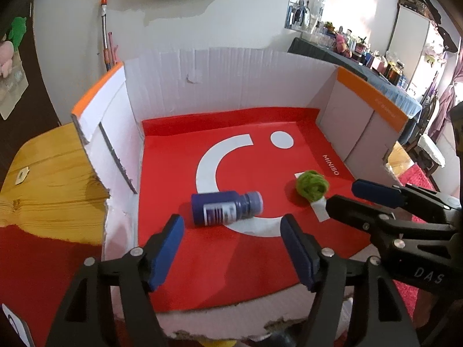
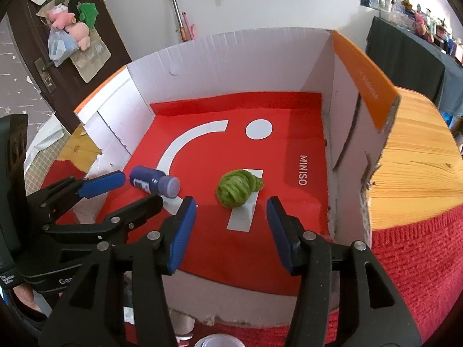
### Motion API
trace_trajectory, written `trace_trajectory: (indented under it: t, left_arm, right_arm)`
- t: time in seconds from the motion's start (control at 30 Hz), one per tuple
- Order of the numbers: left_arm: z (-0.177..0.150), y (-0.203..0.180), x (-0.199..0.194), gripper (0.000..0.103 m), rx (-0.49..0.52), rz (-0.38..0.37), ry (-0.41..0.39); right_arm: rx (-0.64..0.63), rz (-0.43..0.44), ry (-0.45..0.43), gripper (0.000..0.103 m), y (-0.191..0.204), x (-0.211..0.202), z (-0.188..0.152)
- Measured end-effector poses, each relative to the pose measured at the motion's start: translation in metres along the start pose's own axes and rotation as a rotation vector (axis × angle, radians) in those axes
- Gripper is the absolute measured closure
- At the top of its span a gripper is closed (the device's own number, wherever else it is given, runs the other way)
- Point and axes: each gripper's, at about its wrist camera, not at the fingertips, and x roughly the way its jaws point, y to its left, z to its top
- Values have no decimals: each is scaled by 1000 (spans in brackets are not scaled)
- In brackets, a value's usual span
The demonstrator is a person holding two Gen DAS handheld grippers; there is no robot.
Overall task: Organize objects
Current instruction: 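Open the left tool to set the bottle down while the right tool releases the yarn, then withdraw both tools from the box back toward the remaining items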
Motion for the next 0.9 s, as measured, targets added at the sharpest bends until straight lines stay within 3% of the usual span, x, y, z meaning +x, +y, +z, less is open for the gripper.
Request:
trace_trajectory:
  t: [0.23,0.47,0.9]
  left_arm:
    - [-3,-2,-14,24,-6,9,-31]
    - [-9,-7,-28,19,4,28,-62]
    - [-23,-5,-51,11,-18,27,-96]
  right_arm:
    - [4,-11,-33,41,1,-15,-4]
    - [0,-16,-60,41,4,-29,-10]
    - [-13,-5,-106,29,14,-54,-21]
